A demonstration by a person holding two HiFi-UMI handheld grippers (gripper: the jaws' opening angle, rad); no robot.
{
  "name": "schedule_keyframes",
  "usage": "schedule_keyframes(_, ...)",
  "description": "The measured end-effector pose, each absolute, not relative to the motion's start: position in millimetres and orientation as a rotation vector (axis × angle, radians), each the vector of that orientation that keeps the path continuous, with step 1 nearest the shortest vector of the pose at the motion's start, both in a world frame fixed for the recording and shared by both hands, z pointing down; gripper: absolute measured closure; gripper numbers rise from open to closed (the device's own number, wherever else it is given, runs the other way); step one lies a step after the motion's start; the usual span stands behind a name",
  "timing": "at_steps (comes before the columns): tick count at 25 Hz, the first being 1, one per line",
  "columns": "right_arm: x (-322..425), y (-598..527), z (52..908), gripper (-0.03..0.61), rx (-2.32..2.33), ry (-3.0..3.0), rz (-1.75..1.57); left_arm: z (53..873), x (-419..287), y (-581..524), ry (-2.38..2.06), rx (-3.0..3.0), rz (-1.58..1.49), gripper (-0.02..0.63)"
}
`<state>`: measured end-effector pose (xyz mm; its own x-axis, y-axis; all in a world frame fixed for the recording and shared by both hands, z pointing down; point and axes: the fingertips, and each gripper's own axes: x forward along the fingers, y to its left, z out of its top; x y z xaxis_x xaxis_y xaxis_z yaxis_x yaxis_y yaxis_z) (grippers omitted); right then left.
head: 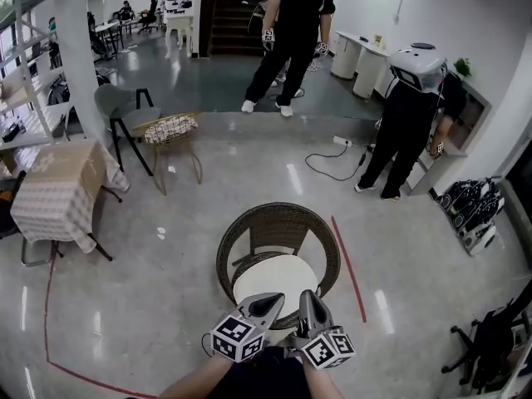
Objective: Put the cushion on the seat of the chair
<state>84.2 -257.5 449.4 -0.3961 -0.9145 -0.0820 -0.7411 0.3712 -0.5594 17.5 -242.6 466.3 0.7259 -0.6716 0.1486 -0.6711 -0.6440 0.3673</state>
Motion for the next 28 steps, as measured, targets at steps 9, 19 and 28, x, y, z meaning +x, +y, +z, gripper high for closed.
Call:
schedule_keyframes(9, 86, -241, 447, 0.554, -1.482, 2.274, -0.609, 464, 17, -236, -1.098, 2.543, -0.001, 0.597)
schedule_keyframes(19, 79, -226, 451, 0.554, -1.478, 2.313, -0.617, 475, 12, -231, -1.100, 2.503, 0.001, 0.597)
schedule_keyframes(28, 77, -219, 457, 0.554, -1.488, 2.307, -0.659, 481, 8, -224, -1.100, 2.477, 0.008, 0.597)
